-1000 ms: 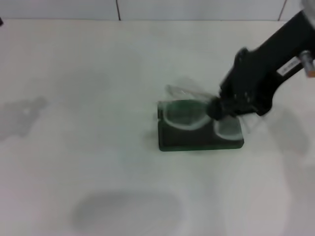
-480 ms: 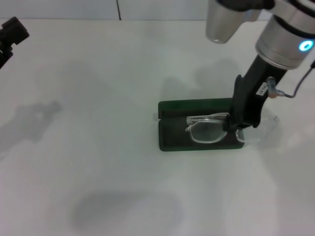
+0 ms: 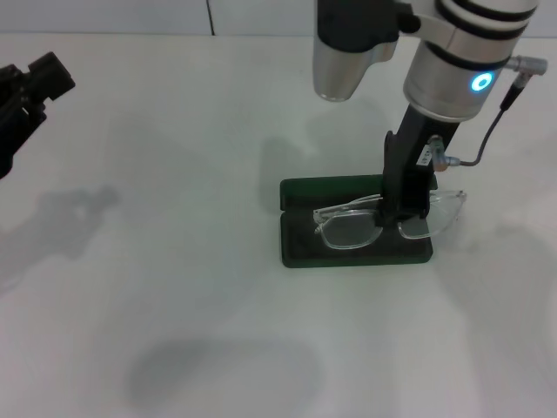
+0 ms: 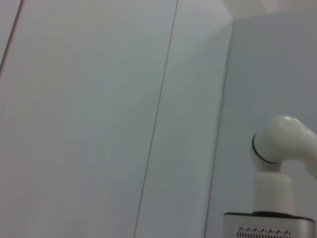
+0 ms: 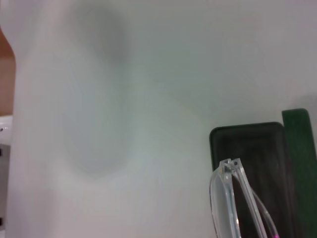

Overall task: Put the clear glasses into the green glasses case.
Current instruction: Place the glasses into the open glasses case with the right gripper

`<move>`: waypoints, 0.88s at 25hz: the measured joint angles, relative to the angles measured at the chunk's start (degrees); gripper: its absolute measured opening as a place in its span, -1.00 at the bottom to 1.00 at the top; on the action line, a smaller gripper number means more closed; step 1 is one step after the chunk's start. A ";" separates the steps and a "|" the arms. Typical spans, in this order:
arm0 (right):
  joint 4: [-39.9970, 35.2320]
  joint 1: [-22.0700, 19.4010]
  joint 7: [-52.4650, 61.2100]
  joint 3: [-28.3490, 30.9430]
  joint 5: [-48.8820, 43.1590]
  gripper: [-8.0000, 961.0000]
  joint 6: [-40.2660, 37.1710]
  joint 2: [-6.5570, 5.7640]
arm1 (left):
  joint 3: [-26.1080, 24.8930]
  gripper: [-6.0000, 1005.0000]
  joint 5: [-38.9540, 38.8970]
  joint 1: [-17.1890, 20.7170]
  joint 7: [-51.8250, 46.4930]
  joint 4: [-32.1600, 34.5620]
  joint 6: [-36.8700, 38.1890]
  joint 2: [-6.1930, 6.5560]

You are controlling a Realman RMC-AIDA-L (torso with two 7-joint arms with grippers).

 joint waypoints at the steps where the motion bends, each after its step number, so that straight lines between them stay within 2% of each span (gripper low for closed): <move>1: 0.91 0.31 -0.18 -0.46 0.09 -0.88 0.77 0.04 | 0.00 -0.82 0.05 0.10 0.36 -0.50 0.01 -0.03; 10: 4.40 0.73 -1.46 -2.92 2.12 -0.88 5.60 0.05 | 0.00 -0.82 0.78 0.33 1.97 -2.60 0.07 0.05; 22: 7.06 0.63 -2.44 -3.12 4.13 -0.88 8.82 0.02 | -0.26 -0.82 1.03 0.15 3.55 -3.12 0.06 -0.09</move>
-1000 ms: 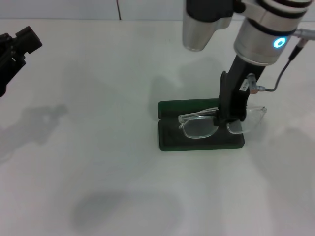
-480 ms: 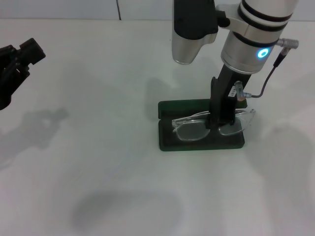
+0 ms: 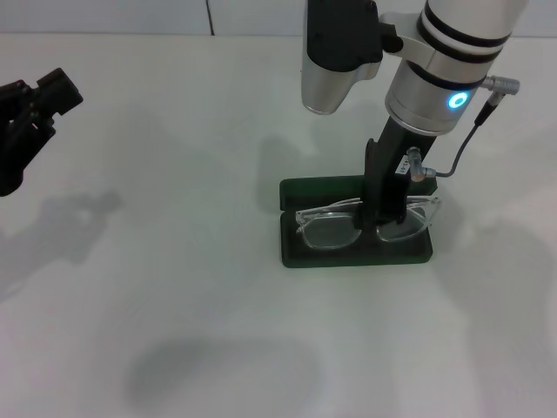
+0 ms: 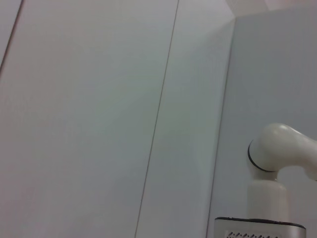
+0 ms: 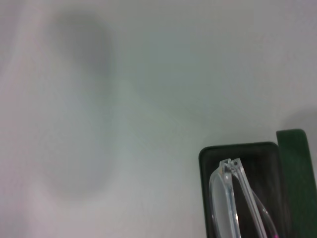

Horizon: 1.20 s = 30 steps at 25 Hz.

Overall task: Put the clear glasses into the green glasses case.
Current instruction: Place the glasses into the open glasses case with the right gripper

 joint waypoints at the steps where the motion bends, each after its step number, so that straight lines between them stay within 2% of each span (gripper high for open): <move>1: 0.19 0.00 -0.02 0.02 0.18 -0.88 0.15 0.00 | 0.00 -0.82 0.00 0.00 0.06 -0.01 -0.01 0.00; 30: 1.52 0.56 0.22 -0.03 0.30 -0.79 -0.07 0.00 | -0.04 -0.82 0.03 0.29 0.84 -0.82 -0.15 -0.51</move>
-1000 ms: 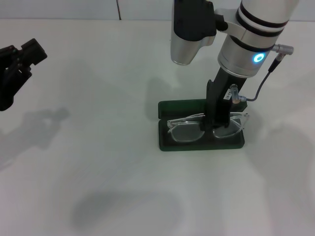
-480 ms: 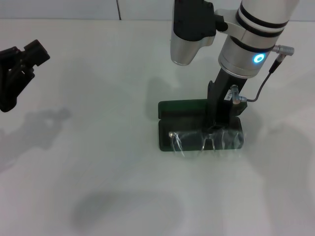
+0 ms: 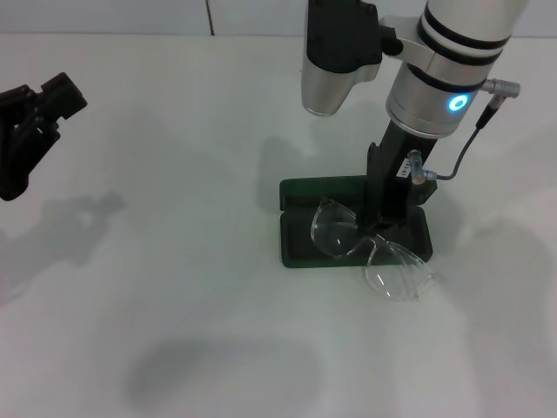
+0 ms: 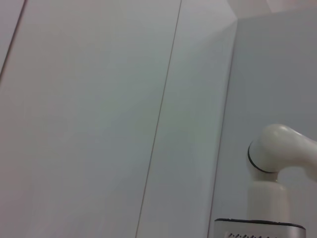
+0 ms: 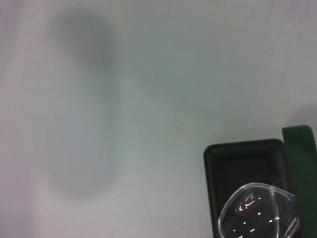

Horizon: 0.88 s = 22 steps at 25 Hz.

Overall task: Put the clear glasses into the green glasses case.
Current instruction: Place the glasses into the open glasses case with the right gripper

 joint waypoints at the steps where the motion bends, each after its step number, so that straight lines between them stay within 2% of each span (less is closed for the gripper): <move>1: -0.17 0.00 0.06 0.03 0.01 -0.79 -0.26 0.00 | 0.00 -0.82 0.00 0.01 0.00 0.01 0.00 0.00; 6: -1.96 -0.46 1.68 0.49 0.39 -0.79 -3.39 0.00 | -0.09 -0.82 -0.14 0.14 -0.11 0.01 0.06 0.00; 10: -4.91 -2.71 4.03 0.17 1.50 -0.79 -5.52 0.00 | -0.14 -0.82 -0.32 0.26 -0.21 0.01 0.15 0.00; 15: -6.33 -4.48 7.22 0.25 1.37 -0.79 -5.54 0.00 | 0.08 -0.82 -0.17 0.20 -0.22 0.02 0.18 0.06; 22: -5.84 -4.90 11.80 0.09 2.51 -0.63 -3.03 0.00 | 0.29 -0.82 0.22 -0.07 -0.04 0.02 0.16 0.26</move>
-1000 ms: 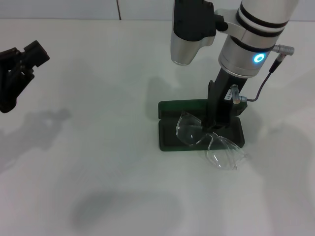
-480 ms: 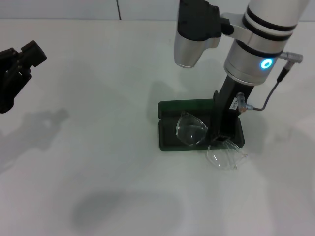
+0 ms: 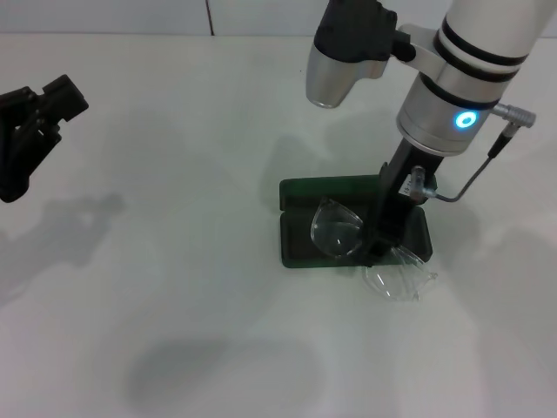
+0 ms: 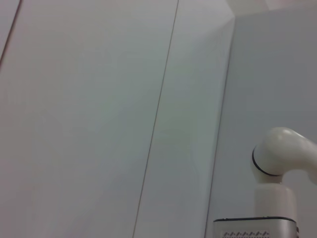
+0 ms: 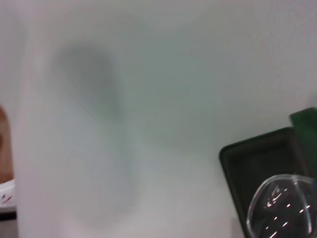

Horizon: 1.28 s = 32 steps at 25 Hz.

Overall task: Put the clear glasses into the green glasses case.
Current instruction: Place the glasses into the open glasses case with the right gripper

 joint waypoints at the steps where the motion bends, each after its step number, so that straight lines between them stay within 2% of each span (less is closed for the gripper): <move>1: 0.02 -0.05 0.68 -0.12 0.05 -0.61 0.70 0.00 | 0.00 -0.82 0.05 -0.05 0.01 0.00 -0.01 0.10; 4: 0.04 -0.11 3.15 -1.85 0.04 -0.54 2.35 0.00 | 0.00 -0.82 0.13 -0.02 0.03 0.00 0.01 0.18; 9: -0.11 -0.42 8.42 -7.30 0.02 -0.08 4.82 0.00 | 0.00 -0.82 1.35 0.23 0.40 0.00 0.02 0.19; 21: -2.73 -1.78 14.17 -9.91 -0.02 -0.08 6.54 0.00 | 0.00 -0.82 2.23 0.27 1.33 0.00 0.16 0.32; 27: -8.00 -3.23 16.76 -10.18 -1.14 -0.08 5.90 0.01 | 0.00 -0.82 2.44 0.14 1.36 0.00 0.22 0.57; 32: -7.91 -3.41 18.38 -11.42 -2.48 -0.08 5.85 0.00 | 0.00 -0.82 2.77 -0.08 1.36 0.00 0.22 0.62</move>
